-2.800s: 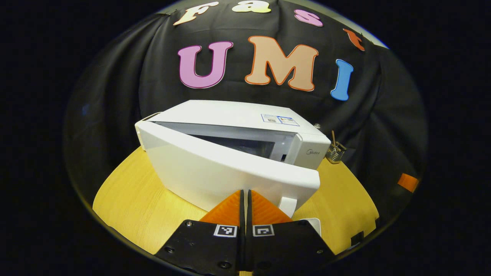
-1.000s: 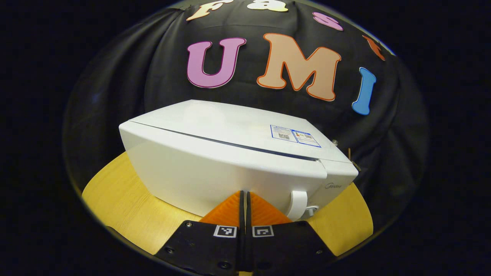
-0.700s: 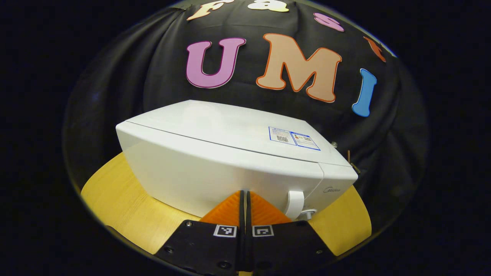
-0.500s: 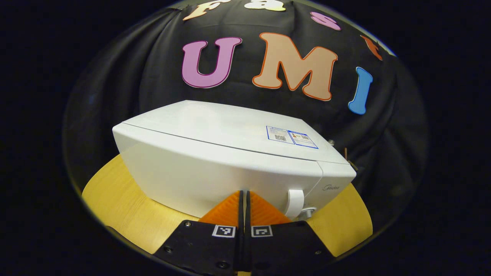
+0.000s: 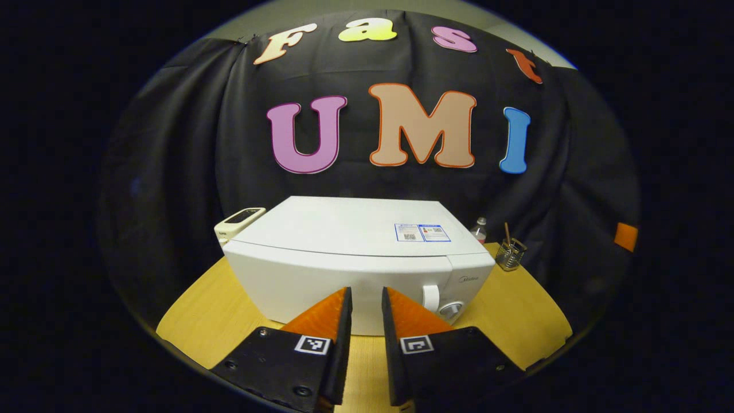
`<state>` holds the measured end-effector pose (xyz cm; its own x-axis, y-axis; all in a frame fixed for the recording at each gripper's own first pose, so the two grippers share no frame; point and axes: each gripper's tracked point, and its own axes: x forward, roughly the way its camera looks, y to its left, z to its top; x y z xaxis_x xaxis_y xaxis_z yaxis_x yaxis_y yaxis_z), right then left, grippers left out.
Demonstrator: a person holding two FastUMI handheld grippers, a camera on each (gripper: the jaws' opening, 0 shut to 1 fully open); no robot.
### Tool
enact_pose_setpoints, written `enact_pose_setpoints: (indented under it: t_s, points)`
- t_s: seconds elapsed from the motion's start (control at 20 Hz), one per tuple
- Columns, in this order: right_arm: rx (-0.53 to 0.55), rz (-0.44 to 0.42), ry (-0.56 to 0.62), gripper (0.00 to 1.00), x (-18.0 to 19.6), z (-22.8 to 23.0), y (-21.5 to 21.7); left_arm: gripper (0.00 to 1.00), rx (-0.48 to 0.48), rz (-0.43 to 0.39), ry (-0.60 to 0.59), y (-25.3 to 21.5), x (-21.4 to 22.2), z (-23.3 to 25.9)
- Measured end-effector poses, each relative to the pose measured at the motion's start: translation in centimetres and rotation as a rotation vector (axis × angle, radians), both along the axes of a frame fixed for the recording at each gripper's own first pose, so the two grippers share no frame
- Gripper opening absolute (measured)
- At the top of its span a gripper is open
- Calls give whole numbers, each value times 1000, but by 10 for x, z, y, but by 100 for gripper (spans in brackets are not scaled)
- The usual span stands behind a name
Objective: Open the microwave oven with the left hand, put the food in, and close the microwave oven.
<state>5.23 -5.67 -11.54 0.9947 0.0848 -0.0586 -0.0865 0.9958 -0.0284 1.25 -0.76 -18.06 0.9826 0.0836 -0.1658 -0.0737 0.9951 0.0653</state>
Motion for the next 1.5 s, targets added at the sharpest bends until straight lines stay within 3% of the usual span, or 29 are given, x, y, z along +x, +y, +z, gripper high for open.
enact_pose_setpoints:
  t_s: [0.1,0.15,0.2,0.5,0.75,1.5]
  points:
    - [-6,22,-19,92,-2,9,9,52,-13,33,-43,6,-20,19]
    - [-7,36,-18,92,-5,11,15,82,-18,51,-58,10,-28,23]
    - [-10,53,-20,92,-8,14,21,99,-18,64,-67,10,-43,33]
    - [-36,130,-49,92,-19,27,47,96,7,116,-136,18,-76,62]
    - [-4,158,-33,92,-24,22,51,96,12,145,-129,26,-81,55]
    - [-7,89,-41,92,-39,22,26,96,32,74,-135,-2,-68,63]
